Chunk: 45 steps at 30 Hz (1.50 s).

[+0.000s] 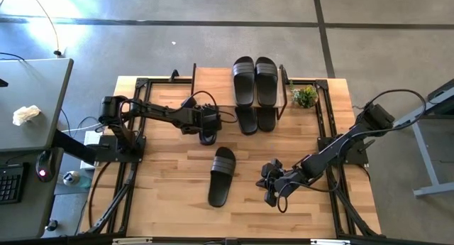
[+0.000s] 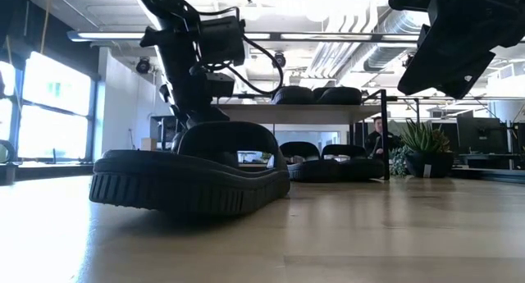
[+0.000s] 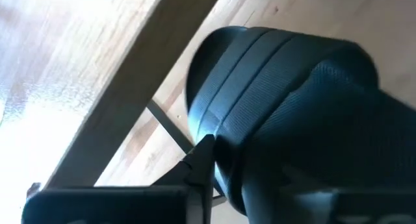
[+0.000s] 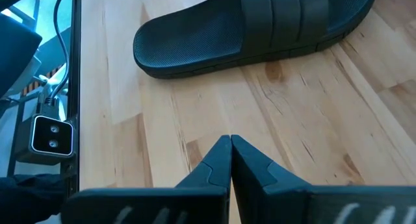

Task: Pick and place slides into the shelf
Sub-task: Put the black slipper under the shelf

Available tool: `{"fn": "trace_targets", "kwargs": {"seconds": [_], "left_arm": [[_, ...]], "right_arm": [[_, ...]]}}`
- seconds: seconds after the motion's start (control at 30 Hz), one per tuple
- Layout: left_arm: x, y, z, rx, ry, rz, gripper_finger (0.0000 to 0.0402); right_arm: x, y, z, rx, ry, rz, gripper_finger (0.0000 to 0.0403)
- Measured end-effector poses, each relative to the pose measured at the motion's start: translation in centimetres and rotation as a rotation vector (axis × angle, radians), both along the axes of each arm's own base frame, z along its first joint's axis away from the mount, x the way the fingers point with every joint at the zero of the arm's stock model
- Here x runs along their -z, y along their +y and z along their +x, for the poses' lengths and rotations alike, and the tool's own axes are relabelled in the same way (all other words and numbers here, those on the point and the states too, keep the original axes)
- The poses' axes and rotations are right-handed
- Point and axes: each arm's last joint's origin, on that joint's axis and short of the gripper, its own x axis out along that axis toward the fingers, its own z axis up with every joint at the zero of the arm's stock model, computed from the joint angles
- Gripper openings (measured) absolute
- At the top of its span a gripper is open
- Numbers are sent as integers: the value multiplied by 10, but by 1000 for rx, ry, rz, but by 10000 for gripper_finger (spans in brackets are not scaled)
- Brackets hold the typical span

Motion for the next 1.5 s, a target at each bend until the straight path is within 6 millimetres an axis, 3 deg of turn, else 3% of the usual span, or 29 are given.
{"fn": "trace_targets", "kwargs": {"seconds": [0.43, 0.77, 1.27, 1.5], "left_arm": [[0, 0, -1, 1, 8, -9, 121], [-5, -10, 0, 34, -17, -42, 140], [-36, -58, -1, 180, -128, -70, 140], [-52, -101, -6, 367, -174, -202, 140]], "right_arm": [[0, 0, 0, 0, 0, 0, 0], [0, 0, 0, 0, 0, -1, 0], [-6, 3, 5, -39, -85, -28, 5], [-13, 4, 10, -66, -178, -77, 91]]}}
